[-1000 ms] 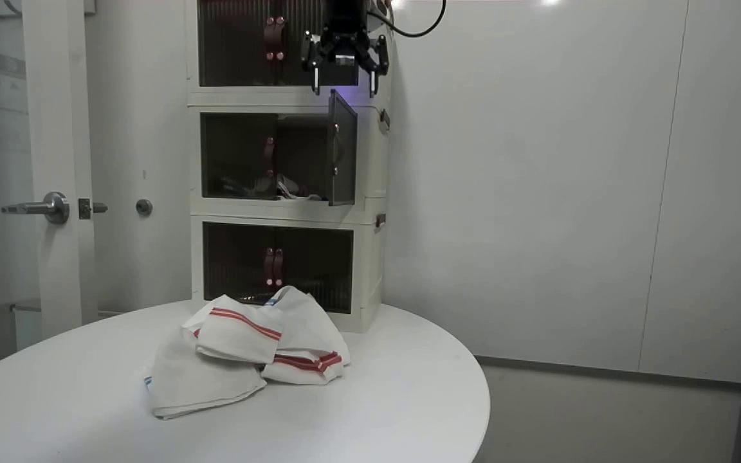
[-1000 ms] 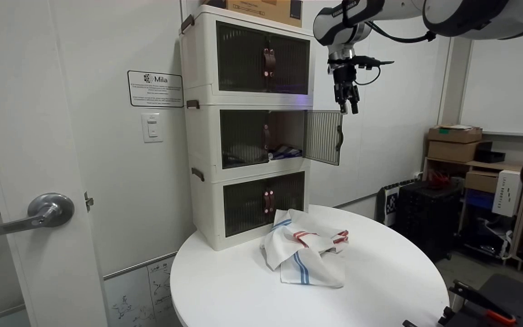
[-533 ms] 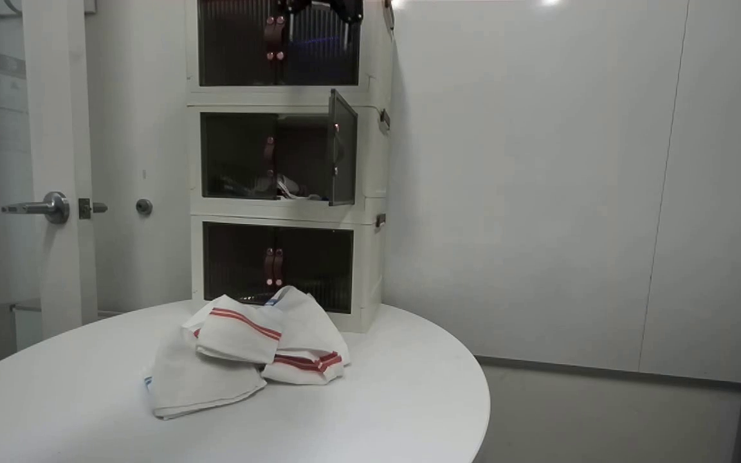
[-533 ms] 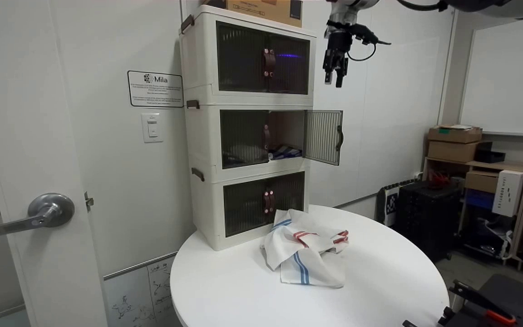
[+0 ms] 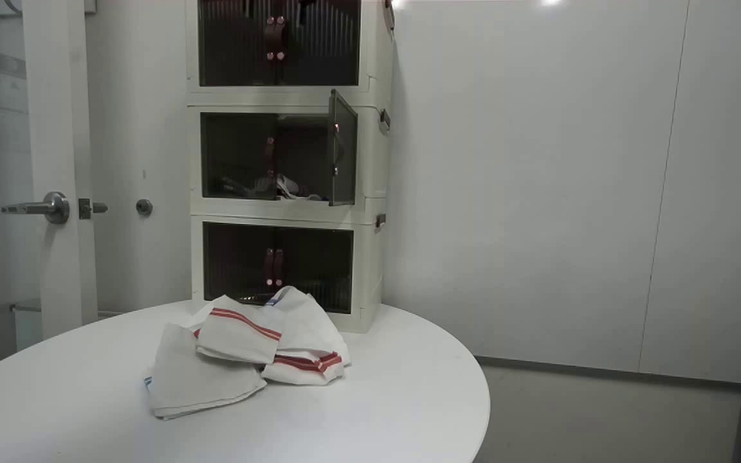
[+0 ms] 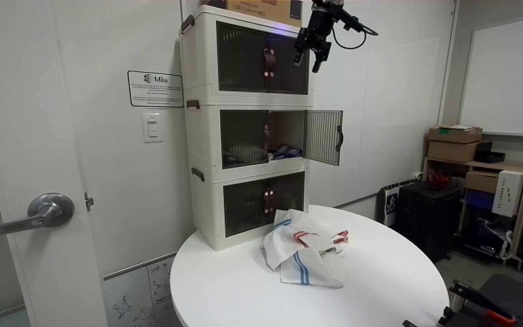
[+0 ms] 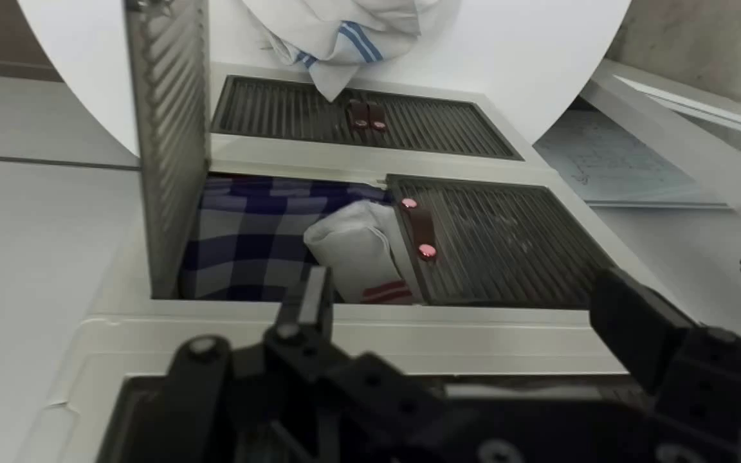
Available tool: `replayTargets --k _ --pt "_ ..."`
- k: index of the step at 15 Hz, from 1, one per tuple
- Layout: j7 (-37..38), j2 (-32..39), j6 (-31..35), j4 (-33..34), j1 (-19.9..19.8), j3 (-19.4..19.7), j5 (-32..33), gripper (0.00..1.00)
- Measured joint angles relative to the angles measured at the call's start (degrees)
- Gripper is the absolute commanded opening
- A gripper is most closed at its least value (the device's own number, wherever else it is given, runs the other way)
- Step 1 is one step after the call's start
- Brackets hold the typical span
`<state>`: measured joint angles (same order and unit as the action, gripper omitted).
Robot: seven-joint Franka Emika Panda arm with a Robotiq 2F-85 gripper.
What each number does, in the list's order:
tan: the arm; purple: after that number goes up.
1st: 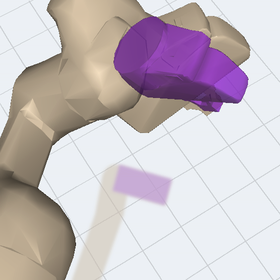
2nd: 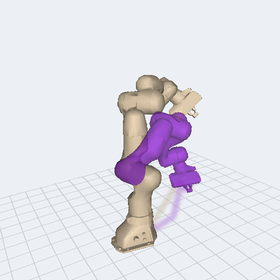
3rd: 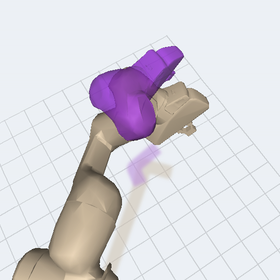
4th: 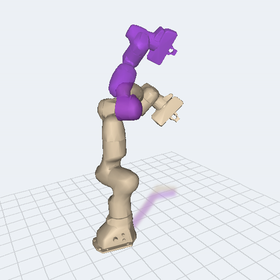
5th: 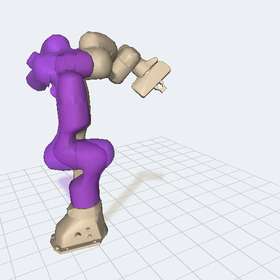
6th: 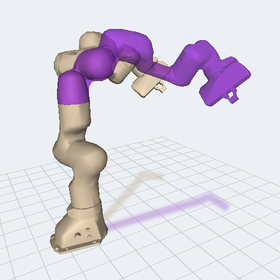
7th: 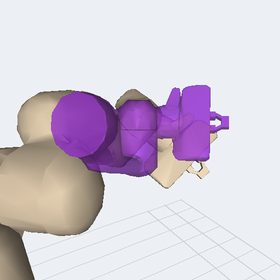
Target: Open the doors of the second shelf of the cabinet
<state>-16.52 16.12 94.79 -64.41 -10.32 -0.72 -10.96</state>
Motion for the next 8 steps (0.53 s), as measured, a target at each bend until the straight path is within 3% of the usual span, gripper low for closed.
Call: replayTargets --k 4,8 --pt "12.2 1.8 13.8 -6.6 6.2 -1.1 2.5 1.00" --pt "25.3 5.1 24.4 -11.1 12.7 -1.0 11.4 1.00"
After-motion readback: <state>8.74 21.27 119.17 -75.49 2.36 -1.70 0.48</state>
